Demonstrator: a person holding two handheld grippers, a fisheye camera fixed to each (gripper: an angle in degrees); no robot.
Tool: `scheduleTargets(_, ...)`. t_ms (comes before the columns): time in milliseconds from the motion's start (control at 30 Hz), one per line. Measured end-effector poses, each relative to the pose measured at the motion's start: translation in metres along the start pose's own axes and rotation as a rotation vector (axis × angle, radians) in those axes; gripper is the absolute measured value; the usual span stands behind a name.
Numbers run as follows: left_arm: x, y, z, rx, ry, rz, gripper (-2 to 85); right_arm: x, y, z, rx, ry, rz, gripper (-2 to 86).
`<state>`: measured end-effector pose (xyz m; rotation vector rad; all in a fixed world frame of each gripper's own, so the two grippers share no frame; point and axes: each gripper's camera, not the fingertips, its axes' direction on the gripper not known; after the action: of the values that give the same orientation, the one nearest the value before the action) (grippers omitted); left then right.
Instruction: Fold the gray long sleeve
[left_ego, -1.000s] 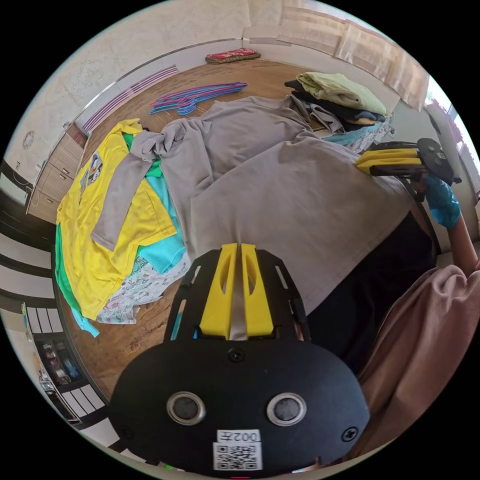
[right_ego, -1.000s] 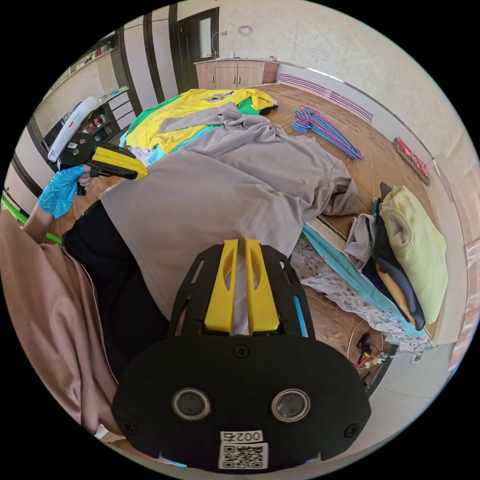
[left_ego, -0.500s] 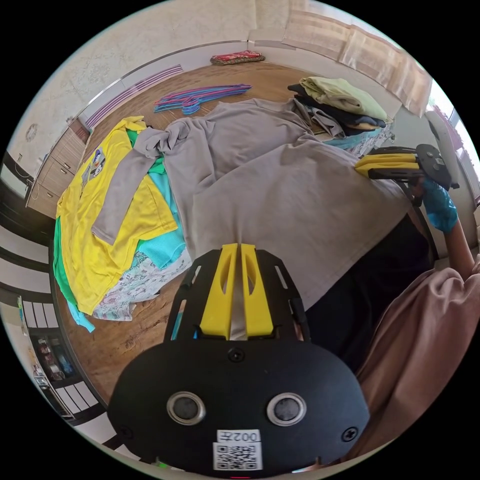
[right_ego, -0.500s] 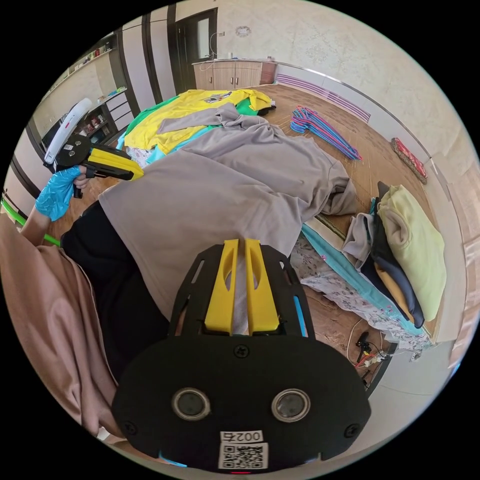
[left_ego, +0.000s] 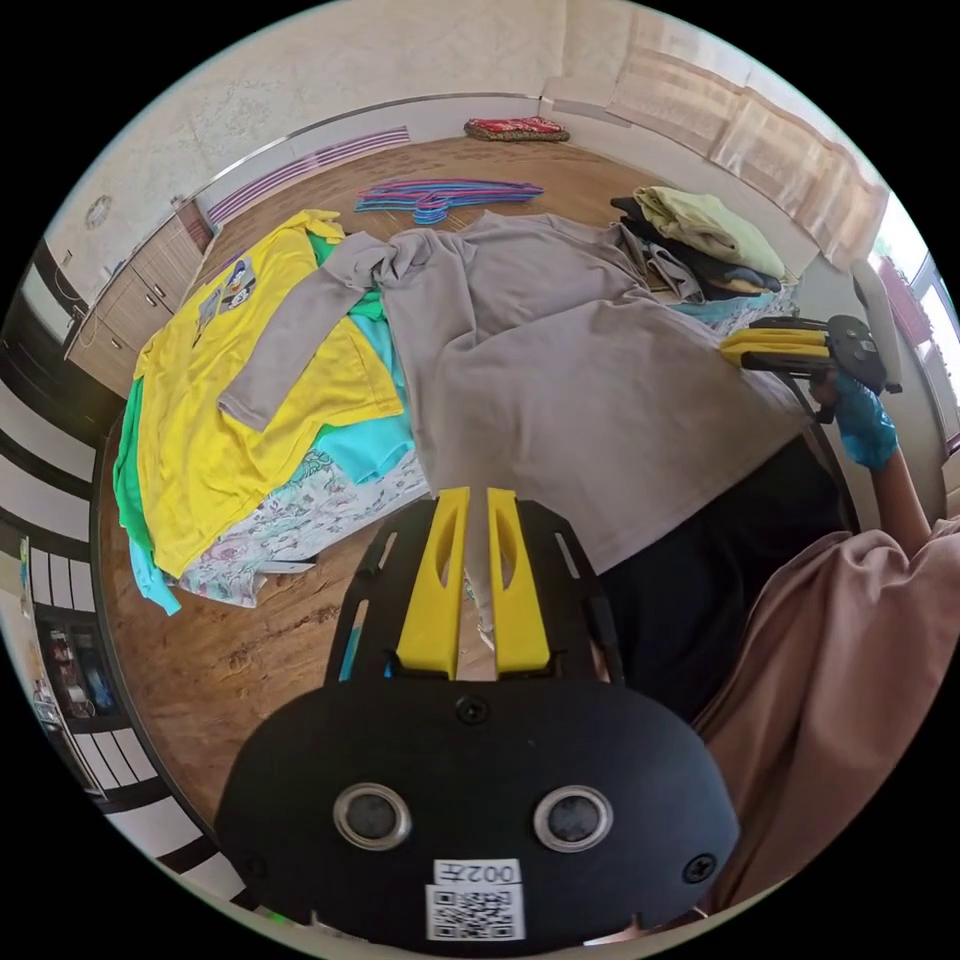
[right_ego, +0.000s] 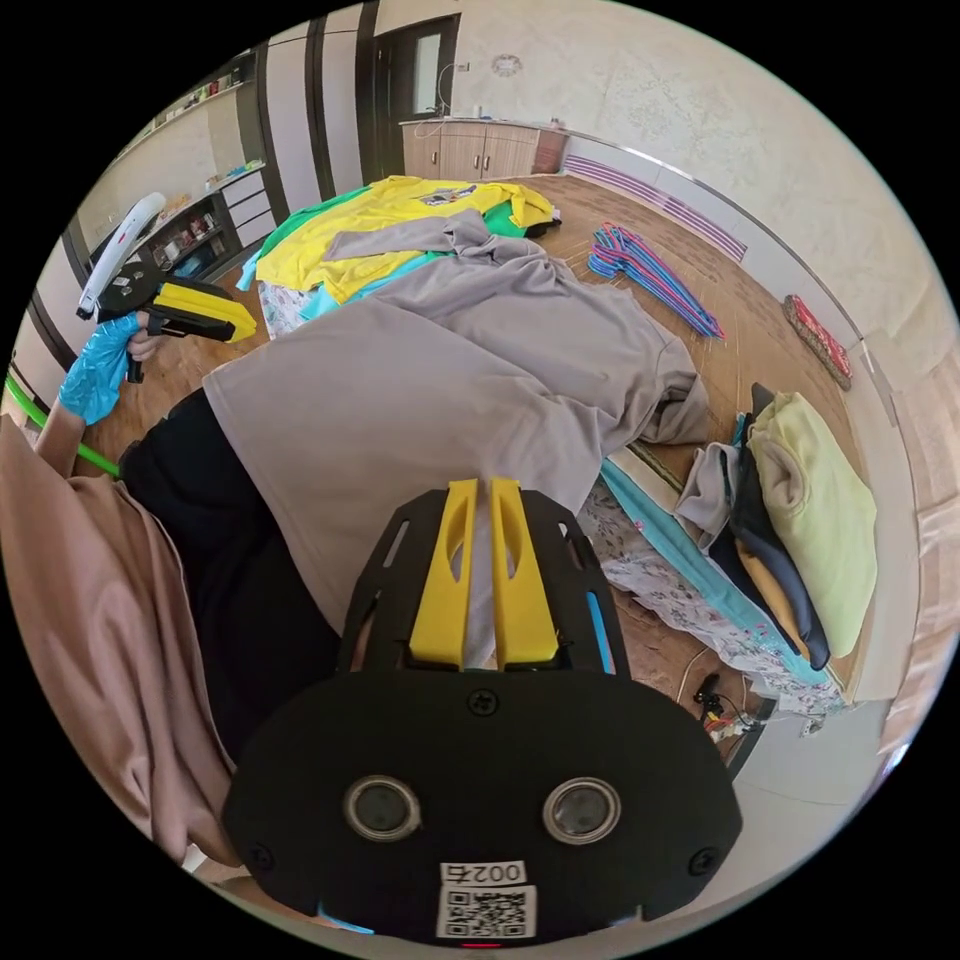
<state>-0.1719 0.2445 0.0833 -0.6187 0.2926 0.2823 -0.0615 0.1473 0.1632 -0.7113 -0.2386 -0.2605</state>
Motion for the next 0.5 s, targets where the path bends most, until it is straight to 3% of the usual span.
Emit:
scheduleTargets(200, -0.016, 0.036, -0.005, -0.003, 0.015, 0.010, 0.4, -0.023, -0.009, -0.018, 0.125, -0.147, -0.089, 5.4)
scheduleTargets(500, -0.036, 0.097, -0.005, 0.011, 0.102, 0.001, 5.2, -0.107, -0.032, -0.014, 0.149, -0.330, -0.373, 6.9)
